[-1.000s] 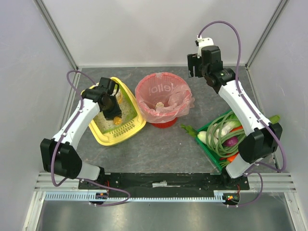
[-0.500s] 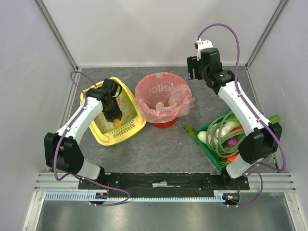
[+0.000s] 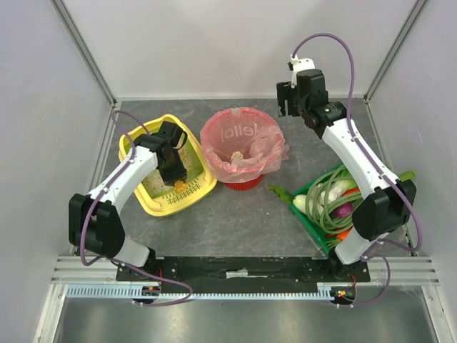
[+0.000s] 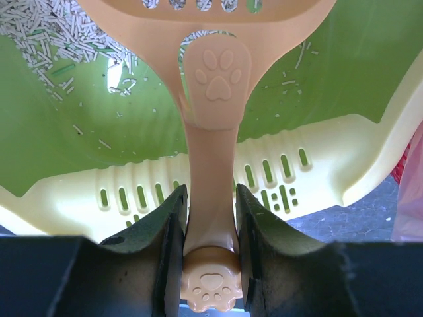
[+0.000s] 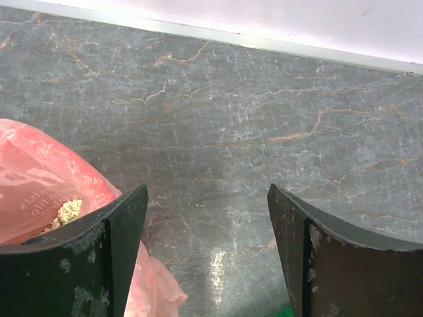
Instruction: Clean the litter box
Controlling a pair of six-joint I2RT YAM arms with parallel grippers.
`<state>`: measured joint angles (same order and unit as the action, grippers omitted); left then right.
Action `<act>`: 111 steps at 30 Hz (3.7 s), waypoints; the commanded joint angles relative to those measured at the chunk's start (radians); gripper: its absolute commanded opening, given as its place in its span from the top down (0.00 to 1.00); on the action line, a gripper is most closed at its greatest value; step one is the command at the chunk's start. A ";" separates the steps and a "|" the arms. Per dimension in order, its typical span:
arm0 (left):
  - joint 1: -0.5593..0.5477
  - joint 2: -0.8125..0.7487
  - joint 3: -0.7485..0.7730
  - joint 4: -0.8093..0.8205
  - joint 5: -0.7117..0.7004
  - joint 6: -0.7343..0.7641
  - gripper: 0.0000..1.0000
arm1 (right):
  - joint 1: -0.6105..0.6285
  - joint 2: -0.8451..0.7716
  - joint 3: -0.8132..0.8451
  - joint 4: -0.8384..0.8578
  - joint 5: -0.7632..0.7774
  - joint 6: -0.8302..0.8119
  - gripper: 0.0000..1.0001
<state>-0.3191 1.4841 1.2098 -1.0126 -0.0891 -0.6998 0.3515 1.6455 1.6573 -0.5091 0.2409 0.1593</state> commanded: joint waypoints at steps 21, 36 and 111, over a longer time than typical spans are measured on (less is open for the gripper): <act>-0.015 -0.053 -0.032 0.074 0.020 0.006 0.98 | 0.000 0.043 0.099 0.034 0.000 0.011 0.19; 0.019 -0.064 -0.023 0.092 0.045 0.014 0.98 | 0.001 0.033 0.090 0.032 0.006 0.003 0.19; 0.055 -0.421 -0.027 -0.089 0.190 0.284 0.98 | 0.001 -0.118 -0.083 0.135 0.084 -0.032 0.19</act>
<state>-0.2417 1.1065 1.1351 -1.0687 0.1417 -0.5255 0.3515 1.5543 1.5921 -0.4389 0.2943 0.1440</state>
